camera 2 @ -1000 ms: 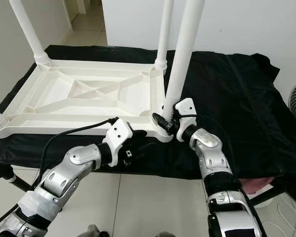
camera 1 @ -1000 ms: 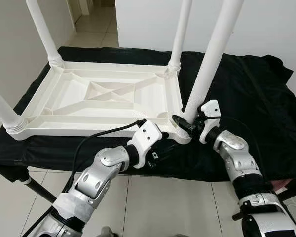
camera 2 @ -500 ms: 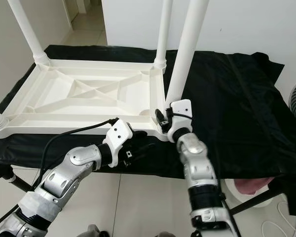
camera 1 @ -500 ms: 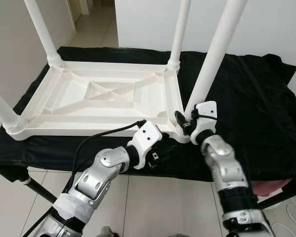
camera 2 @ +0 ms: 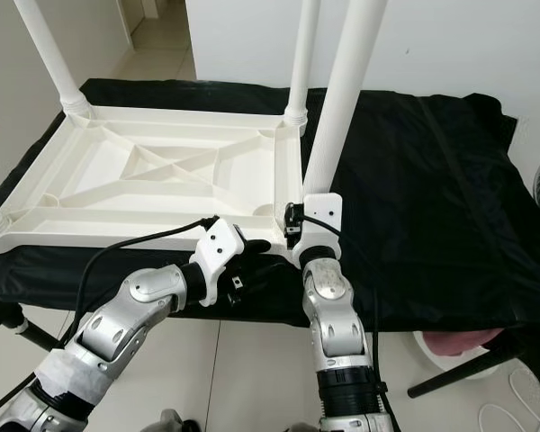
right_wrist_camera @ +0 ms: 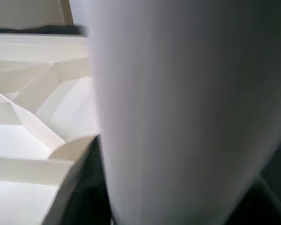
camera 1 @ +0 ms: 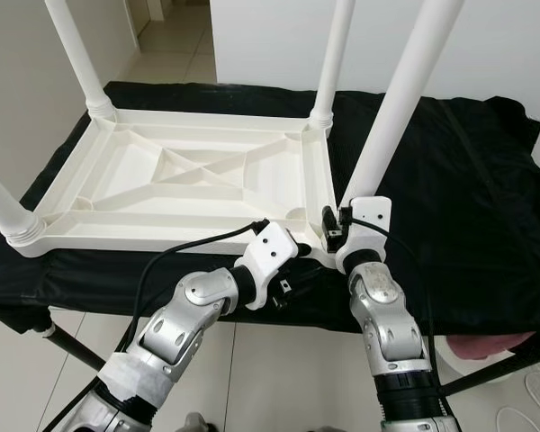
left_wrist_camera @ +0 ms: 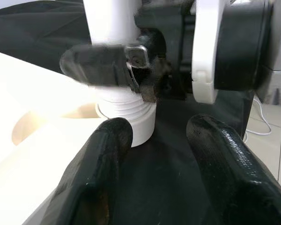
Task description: Building children table
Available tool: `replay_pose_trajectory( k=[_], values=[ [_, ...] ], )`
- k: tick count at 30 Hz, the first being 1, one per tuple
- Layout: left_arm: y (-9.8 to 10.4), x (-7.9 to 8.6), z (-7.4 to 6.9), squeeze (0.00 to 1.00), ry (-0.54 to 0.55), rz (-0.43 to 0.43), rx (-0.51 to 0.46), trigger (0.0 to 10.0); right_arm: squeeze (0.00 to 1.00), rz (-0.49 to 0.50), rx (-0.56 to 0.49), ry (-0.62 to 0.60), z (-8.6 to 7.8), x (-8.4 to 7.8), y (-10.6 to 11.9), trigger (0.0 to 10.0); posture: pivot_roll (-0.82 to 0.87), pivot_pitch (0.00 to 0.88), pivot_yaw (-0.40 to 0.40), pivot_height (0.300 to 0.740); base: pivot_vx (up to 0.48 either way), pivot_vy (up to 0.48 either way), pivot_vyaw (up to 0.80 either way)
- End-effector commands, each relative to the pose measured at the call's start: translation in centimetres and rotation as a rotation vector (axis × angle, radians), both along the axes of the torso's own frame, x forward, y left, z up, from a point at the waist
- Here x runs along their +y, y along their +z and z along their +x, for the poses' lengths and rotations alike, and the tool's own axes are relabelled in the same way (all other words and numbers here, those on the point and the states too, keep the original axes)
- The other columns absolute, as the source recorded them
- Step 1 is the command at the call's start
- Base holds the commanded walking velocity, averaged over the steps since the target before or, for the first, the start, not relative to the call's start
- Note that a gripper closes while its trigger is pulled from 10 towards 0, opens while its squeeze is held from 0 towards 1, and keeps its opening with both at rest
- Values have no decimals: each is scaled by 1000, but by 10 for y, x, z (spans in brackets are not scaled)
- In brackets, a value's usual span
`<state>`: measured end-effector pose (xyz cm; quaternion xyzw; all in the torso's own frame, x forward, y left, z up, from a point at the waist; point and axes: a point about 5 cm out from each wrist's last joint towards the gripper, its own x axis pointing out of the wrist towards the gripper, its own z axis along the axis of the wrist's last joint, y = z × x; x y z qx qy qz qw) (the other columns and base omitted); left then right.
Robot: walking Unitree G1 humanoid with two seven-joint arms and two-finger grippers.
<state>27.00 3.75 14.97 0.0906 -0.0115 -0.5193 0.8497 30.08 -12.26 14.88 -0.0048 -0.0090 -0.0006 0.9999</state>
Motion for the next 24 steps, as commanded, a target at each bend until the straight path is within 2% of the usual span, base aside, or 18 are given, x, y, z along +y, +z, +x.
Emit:
replay_pose_trajectory(
  k=[1,5,15,17,18,19,20,21,22,24],
  values=[
    [-4,-2,-4,0,-81,24,22,10000,1000,12,43,-25,-3,-5,-7,10000,-118,41,31,740,0,0,0],
    [-4,-2,-4,0,-80,24,22,10000,1000,28,25,31,-2,-3,-4,10000,-118,41,31,740,0,0,0],
    [-4,-2,-4,0,-80,24,22,10000,1000,28,34,27,-3,-3,-4,10000,-118,41,31,740,0,0,0],
    [-4,-2,-4,0,-80,26,18,10000,1000,-32,8,300,7,-23,-4,10000,-122,27,24,740,0,0,0],
    [-4,-2,-4,0,-80,26,18,10000,1000,-32,8,300,7,-23,-4,10000,-122,27,24,740,0,0,0],
    [-4,-3,-3,0,-82,32,14,10000,1000,-54,4,396,9,-31,-3,10000,-122,27,24,740,0,0,0],
    [-4,-3,-3,0,-82,32,14,10000,1000,-54,4,396,9,-31,-3,10000,-122,27,24,740,0,0,0],
    [-4,-3,-3,0,-83,36,11,10000,275,-65,3,449,10,-36,-3,10000,-122,27,24,740,0,0,0],
    [-4,-3,-3,0,-84,36,9,10000,0,-81,5,493,11,-37,-3,10000,-123,21,26,740,0,0,0],
    [-4,-3,-3,0,-85,35,8,10000,0,-95,2,539,12,-37,-2,10000,-122,18,26,740,0,0,0]
  ],
)
